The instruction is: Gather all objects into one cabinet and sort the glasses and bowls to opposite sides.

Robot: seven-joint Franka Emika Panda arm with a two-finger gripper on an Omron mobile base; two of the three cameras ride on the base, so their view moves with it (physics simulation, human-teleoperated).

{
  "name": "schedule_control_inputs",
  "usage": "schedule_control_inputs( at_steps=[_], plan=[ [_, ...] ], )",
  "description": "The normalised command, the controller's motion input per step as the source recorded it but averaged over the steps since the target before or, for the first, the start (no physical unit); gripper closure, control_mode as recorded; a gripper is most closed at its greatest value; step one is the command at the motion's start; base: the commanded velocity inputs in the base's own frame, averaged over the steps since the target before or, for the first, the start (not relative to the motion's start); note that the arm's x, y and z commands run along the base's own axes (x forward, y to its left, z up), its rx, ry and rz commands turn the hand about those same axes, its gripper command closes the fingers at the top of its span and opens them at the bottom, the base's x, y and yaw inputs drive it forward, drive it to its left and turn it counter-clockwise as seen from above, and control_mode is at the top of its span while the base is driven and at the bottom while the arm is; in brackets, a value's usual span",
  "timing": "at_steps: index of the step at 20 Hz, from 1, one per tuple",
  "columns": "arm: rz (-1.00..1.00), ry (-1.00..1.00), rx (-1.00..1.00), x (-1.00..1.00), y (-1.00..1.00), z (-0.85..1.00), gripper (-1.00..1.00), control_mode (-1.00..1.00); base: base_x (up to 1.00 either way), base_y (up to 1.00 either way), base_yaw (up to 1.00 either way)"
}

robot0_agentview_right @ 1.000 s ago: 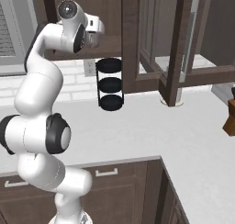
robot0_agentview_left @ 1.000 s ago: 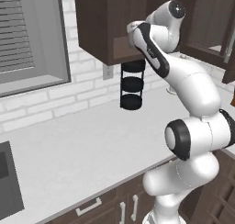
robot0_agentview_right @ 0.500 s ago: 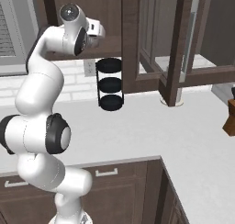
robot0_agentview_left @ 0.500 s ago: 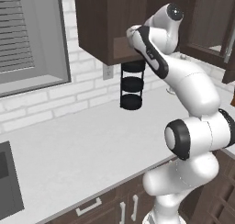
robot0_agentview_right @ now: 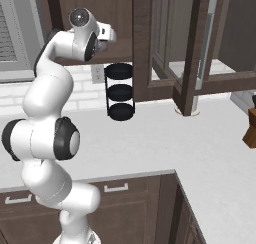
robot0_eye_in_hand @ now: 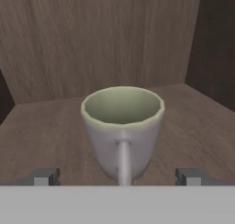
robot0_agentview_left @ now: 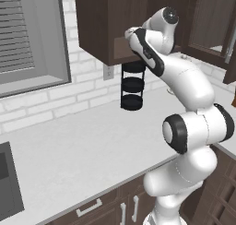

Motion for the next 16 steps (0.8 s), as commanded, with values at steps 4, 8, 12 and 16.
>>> schedule_control_inputs(
  at_steps=[4, 8, 12, 16],
  plan=[
    [0.00, 0.00, 0.00, 0.33, 0.00, -0.01, -1.00, -1.00, 0.00, 0.00, 0.00],
    [0.00, 0.00, 0.00, 0.13, 0.00, -0.04, -1.00, -1.00, 0.00, 0.00, 0.00],
    [0.00, 0.00, 0.00, 0.01, 0.04, -0.03, -1.00, -1.00, 0.00, 0.00, 0.00],
    [0.00, 0.00, -0.01, 0.00, 0.11, 0.00, 1.00, -1.00, 0.00, 0.00, 0.00]
  ],
)
